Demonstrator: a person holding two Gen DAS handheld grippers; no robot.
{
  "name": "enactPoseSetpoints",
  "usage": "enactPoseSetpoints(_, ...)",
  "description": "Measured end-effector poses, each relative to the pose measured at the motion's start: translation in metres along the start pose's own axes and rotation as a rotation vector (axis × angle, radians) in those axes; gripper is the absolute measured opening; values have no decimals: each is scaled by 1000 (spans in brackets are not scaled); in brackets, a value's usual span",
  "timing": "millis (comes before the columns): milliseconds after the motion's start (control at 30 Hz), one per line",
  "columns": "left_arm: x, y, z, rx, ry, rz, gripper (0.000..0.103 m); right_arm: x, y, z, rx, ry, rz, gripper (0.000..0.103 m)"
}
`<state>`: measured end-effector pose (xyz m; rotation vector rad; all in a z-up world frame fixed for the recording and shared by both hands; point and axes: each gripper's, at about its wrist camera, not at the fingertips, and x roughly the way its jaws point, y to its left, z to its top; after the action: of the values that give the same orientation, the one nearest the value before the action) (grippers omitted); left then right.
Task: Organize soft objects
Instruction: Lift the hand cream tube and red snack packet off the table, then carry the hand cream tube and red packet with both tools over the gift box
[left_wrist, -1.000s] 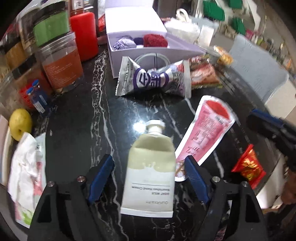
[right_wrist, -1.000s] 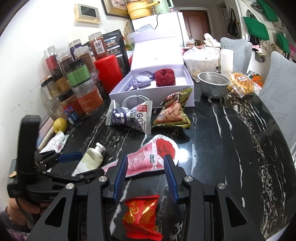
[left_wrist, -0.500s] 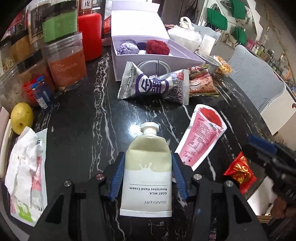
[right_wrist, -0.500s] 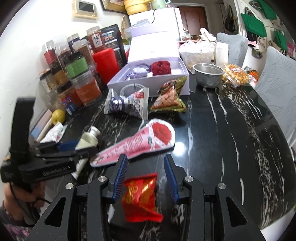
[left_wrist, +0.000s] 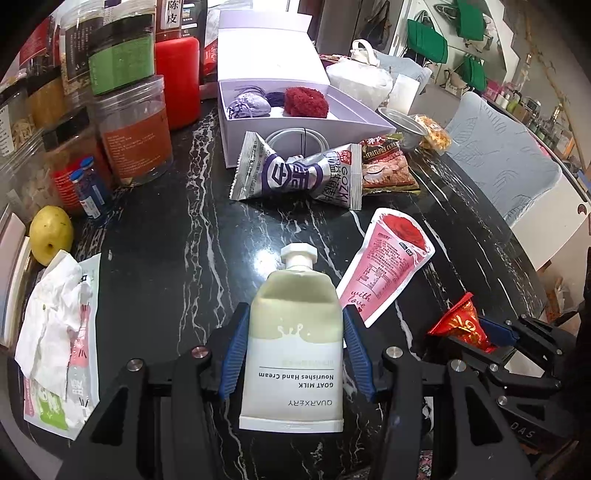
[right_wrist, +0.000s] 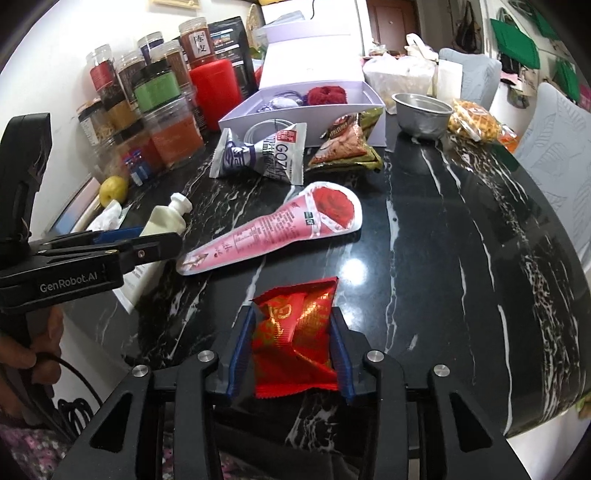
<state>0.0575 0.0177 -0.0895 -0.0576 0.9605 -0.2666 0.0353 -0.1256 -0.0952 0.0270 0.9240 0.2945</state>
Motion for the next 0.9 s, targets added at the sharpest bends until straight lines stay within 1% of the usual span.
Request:
enactPoseSetpoints(167,0,0,1,-3,3,-4,50,-4,1,5,-8,-15,13,34)
enactPoseSetpoints(400,-8,-2,13,0,-28,-12,50,-13,-1,22,2,-48,34,33)
enactPoseSetpoints(900,-28,-6,65,32,-125,-16,50,-24,-9,76,-27,-119,52,33)
